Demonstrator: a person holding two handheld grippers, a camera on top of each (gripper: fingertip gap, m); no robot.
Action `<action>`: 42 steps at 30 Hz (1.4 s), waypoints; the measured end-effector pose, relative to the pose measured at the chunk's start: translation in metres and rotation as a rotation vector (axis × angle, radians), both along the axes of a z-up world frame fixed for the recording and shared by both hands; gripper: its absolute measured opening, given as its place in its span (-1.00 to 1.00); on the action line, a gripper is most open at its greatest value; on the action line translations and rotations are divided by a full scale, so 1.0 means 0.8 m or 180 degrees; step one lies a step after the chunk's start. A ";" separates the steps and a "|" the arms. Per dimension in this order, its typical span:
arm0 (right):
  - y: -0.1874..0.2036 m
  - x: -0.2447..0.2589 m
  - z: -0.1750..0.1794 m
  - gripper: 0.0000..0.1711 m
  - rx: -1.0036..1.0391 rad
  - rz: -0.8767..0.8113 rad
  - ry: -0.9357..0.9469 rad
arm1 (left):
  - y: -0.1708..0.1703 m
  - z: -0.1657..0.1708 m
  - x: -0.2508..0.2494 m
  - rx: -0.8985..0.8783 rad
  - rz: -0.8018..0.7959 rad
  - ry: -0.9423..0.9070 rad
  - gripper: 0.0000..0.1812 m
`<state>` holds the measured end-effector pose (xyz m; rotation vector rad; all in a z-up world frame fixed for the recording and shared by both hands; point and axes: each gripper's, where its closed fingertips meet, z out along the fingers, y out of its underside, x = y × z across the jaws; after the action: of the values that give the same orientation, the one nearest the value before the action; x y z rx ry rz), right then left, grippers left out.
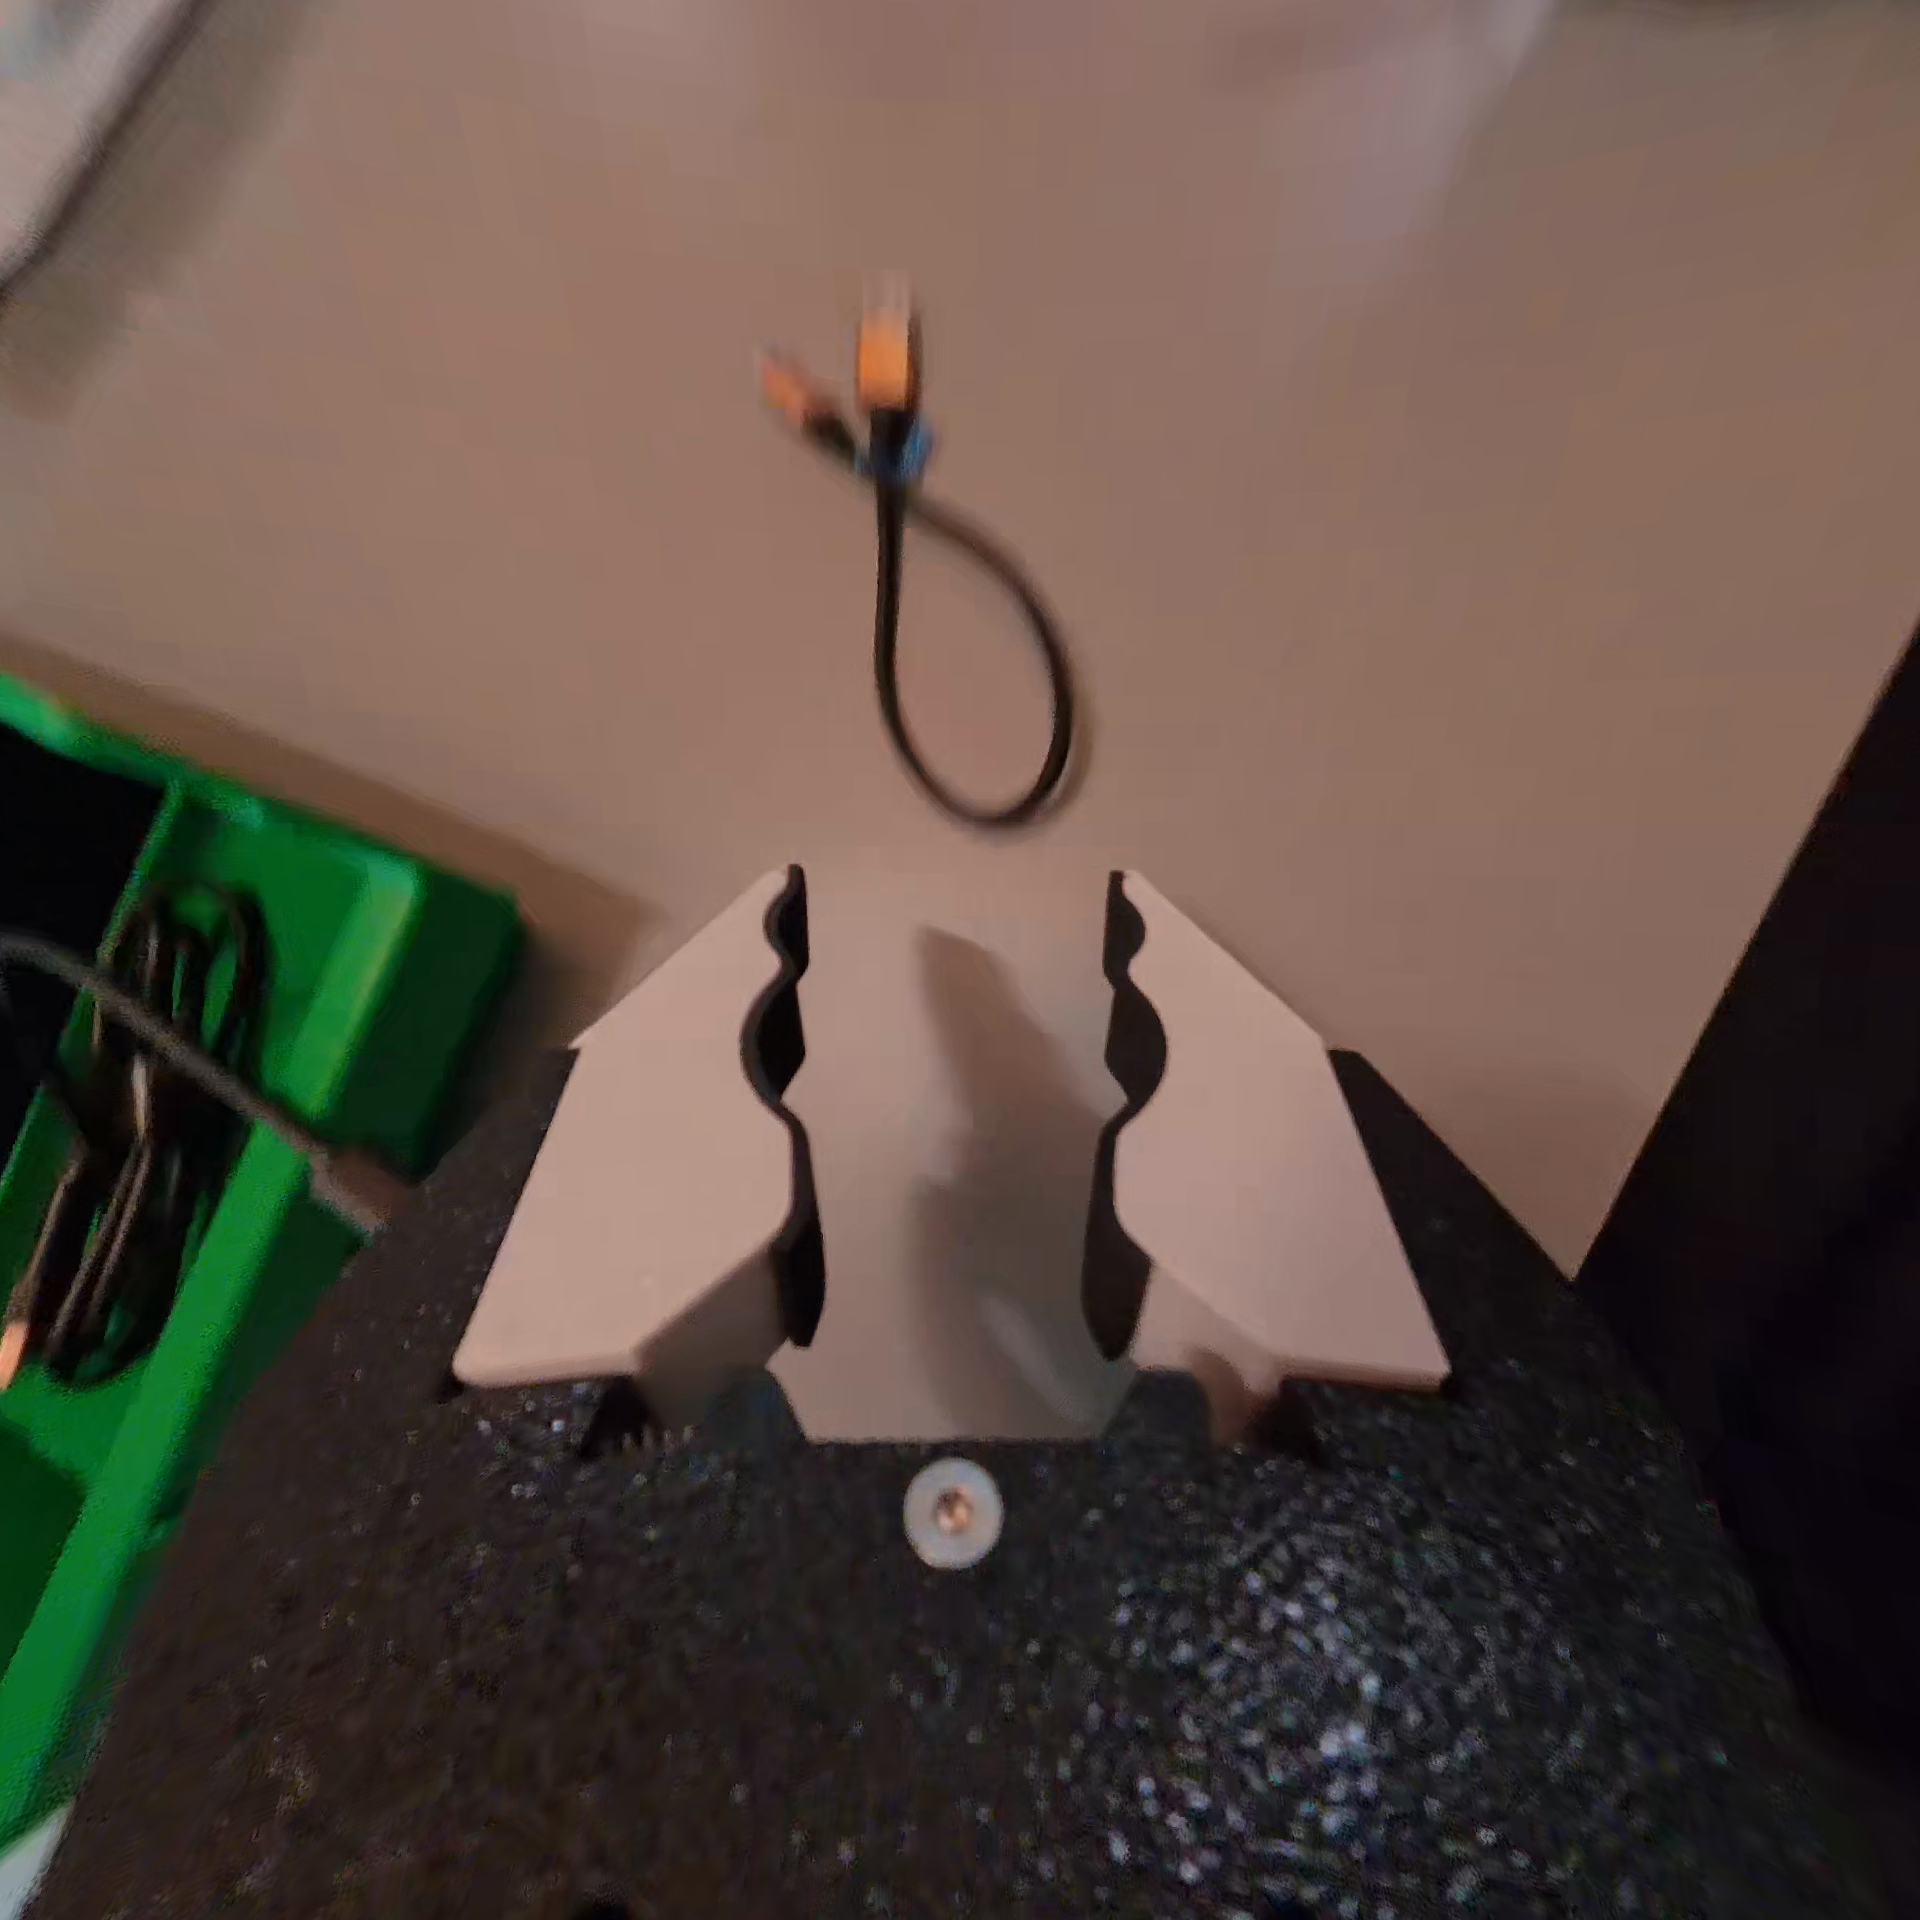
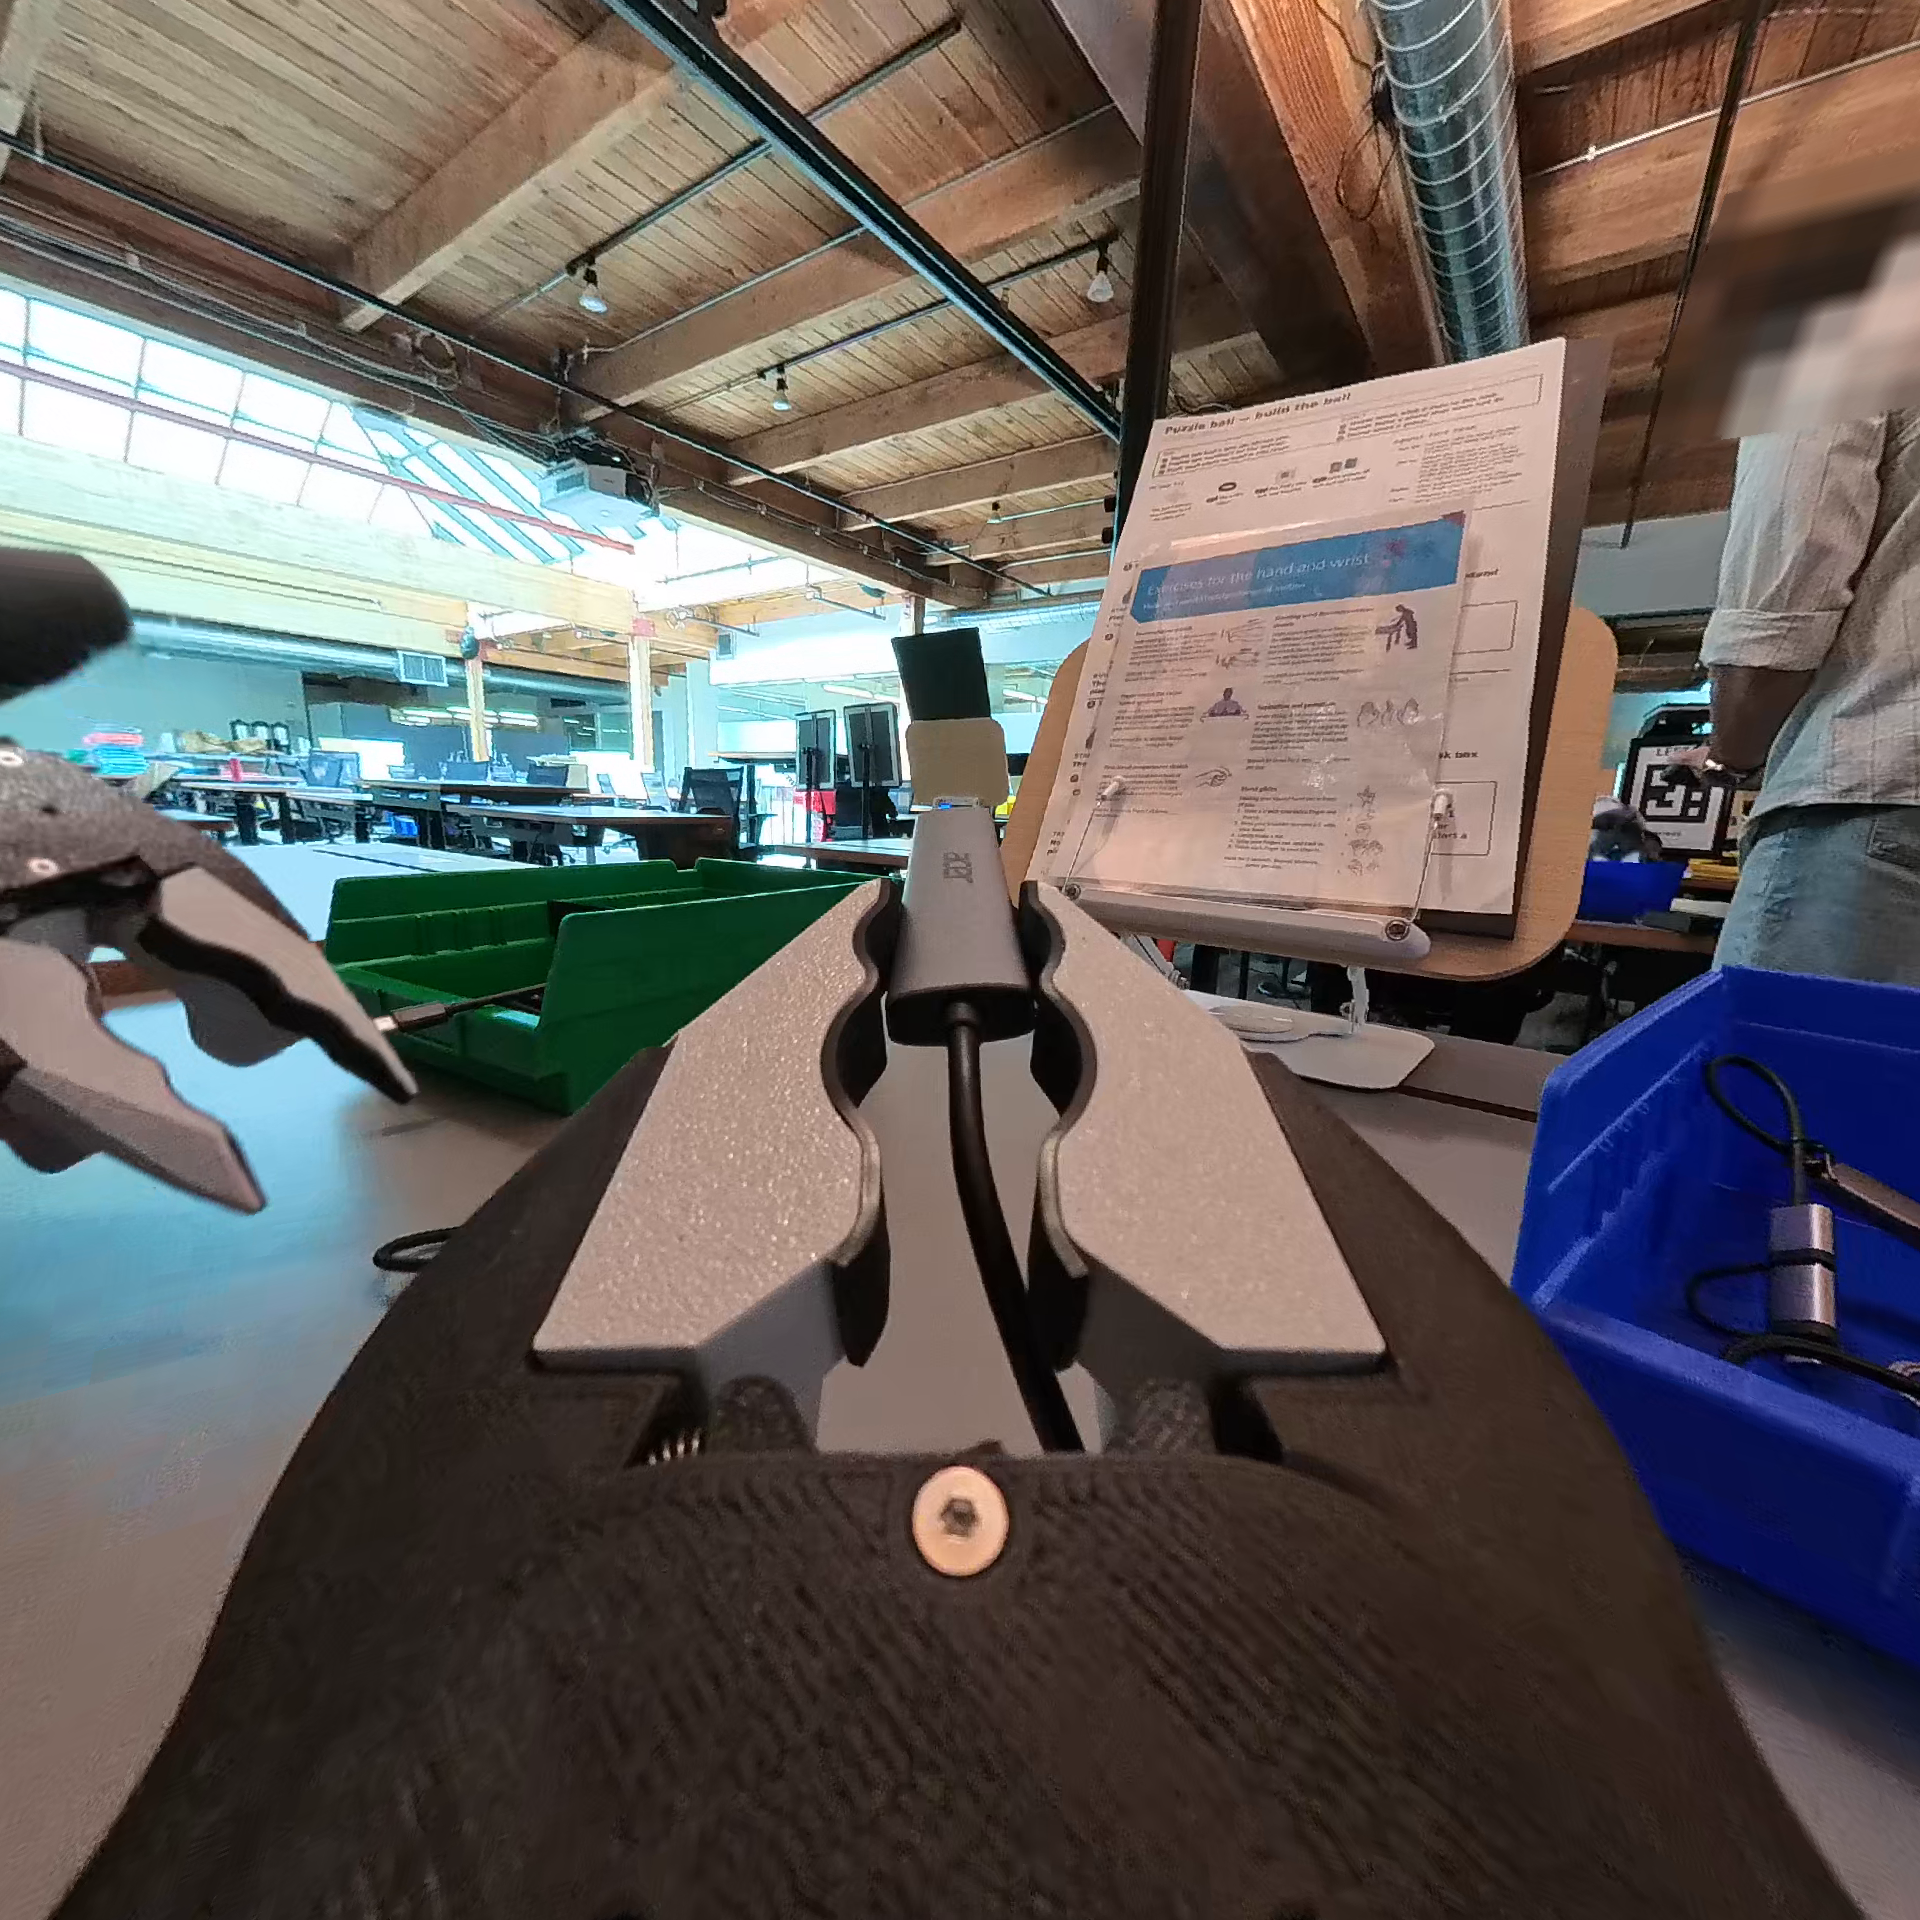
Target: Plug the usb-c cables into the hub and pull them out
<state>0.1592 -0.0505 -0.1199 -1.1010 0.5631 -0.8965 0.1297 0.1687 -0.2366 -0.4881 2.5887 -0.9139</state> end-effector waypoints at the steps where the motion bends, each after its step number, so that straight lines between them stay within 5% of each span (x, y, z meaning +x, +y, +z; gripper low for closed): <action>1: 0.000 0.000 0.000 -0.75 0.0005 -0.0003 -0.0004 | -0.020 0.012 0.003 -0.0184 0.0000 -0.0071 -0.42; 5: 0.000 -0.001 0.000 -0.74 -0.0003 -0.0007 -0.0019 | -0.075 0.022 0.053 -0.0355 0.0419 -0.0345 -0.54; 10: -0.002 -0.003 0.001 -0.74 0.0007 -0.0022 -0.0051 | -0.096 -0.016 0.120 -0.0106 0.0894 -0.0218 -0.65; 15: -0.001 -0.003 0.000 -0.74 -0.0048 -0.0040 -0.0063 | -0.108 -0.033 0.118 -0.0236 0.0918 0.0201 -0.67; 19: 0.001 -0.003 -0.001 -0.74 -0.0069 -0.0029 -0.0049 | -0.116 -0.042 0.115 -0.0278 0.0881 0.0397 -0.92; 28: -0.004 -0.002 -0.006 -0.74 -0.0071 -0.0213 0.0272 | -0.120 -0.041 0.118 -0.0457 0.0787 0.0353 -0.95; 36: -0.008 -0.008 -0.004 -0.74 0.0071 -0.0221 0.0687 | -0.152 0.040 0.071 -0.1124 0.0451 0.0539 -0.96; 42: 0.004 -0.016 0.000 -0.74 -0.0130 -0.0217 0.0451 | -0.189 0.096 0.009 -0.1063 -0.0182 0.0777 -0.95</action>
<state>0.1467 -0.0473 -0.1201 -1.1945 0.7052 -0.8967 0.1369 0.0176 -0.1598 -0.6530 2.6833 -1.3970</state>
